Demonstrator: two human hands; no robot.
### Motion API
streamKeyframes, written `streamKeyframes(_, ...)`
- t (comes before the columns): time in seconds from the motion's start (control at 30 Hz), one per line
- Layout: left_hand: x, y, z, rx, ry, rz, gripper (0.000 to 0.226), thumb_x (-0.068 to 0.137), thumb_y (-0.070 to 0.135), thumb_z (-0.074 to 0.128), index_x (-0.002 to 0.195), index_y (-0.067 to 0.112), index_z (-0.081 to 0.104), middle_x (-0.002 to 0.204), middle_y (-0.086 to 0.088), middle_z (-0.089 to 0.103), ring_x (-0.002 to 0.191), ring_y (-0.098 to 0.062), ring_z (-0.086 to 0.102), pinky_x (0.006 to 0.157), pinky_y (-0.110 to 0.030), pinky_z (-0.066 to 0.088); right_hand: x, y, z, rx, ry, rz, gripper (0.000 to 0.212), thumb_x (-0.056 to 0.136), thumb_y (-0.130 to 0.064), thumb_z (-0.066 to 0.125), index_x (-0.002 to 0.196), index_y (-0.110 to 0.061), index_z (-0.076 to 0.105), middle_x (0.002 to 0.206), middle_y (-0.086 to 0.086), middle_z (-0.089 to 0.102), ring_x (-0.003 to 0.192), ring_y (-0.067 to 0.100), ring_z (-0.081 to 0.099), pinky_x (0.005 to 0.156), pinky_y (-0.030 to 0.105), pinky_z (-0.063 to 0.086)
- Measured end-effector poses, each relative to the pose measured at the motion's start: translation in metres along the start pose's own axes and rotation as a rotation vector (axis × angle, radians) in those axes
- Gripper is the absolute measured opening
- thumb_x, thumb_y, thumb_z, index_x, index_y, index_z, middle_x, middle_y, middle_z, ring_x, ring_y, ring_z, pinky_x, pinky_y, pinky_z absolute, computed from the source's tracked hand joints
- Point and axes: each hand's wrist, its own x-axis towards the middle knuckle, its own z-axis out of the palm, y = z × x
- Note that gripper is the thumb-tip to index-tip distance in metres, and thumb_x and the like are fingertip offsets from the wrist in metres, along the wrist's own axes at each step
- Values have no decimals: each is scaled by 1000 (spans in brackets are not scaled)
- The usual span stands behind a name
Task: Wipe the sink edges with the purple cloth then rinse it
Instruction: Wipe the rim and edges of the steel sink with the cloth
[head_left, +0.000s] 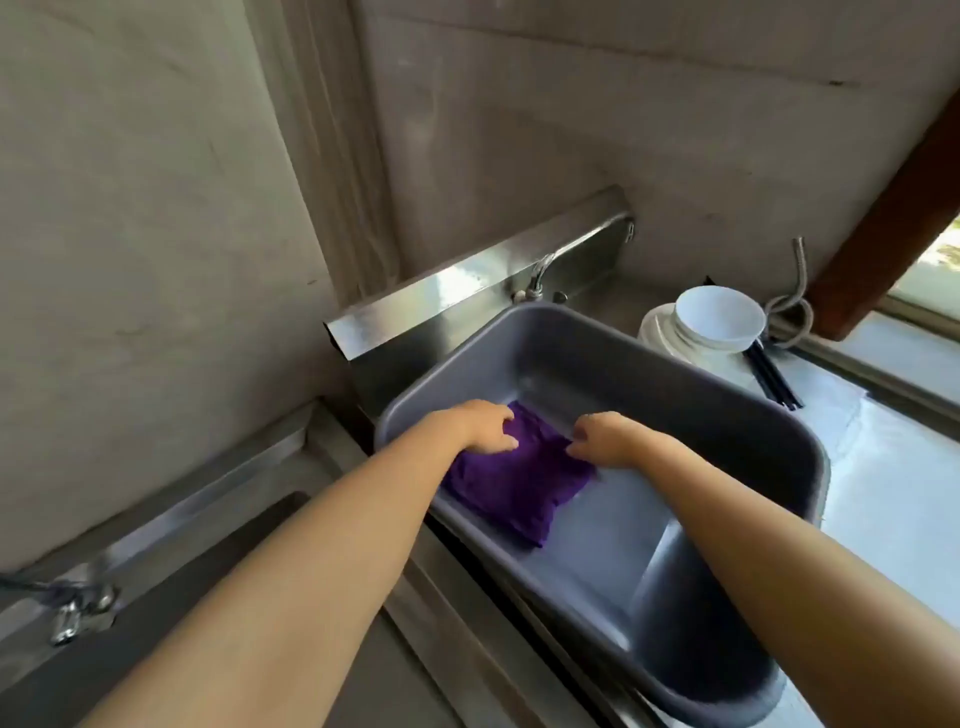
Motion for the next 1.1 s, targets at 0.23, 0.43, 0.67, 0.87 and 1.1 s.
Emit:
streamKeyframes(0.23,25,7,17,-68,38,-90,71,89,35,53,147,13,19,149,-15,35,133,-34,38,108,-40,36,9,-3,23,108,76,129,31,87,-20,56,111,-3,51,116,16,57,103,34,57,76,35,46)
streamKeyframes(0.43,31,12,10,-223,129,-177,79,86,17,58,149,15,10,143,-18,42,125,-34,47,96,-37,42,7,-12,4,327,128,25,17,80,-12,59,94,-6,65,94,11,60,83,21,50,67,26,38)
streamKeyframes(0.67,16,3,-17,-200,178,56,64,86,5,48,139,38,36,132,-18,39,116,-37,49,93,-38,46,-20,-22,-53,488,95,-247,24,81,-4,63,104,-10,65,92,5,61,85,18,56,79,30,45)
streamKeyframes(0.87,-20,0,-52,-333,319,295,61,76,-6,63,132,12,49,146,-10,34,138,-21,29,111,-25,21,-50,-35,-102,621,134,-332,24,77,2,60,94,-12,69,90,8,65,86,15,57,84,28,45)
streamKeyframes(1.1,-72,-23,-85,-447,396,323,27,74,10,75,96,5,61,108,-1,60,105,-14,52,89,-22,39,-83,-61,-144,517,227,-422,22,79,-1,62,93,-16,70,86,1,67,85,14,60,81,24,47)
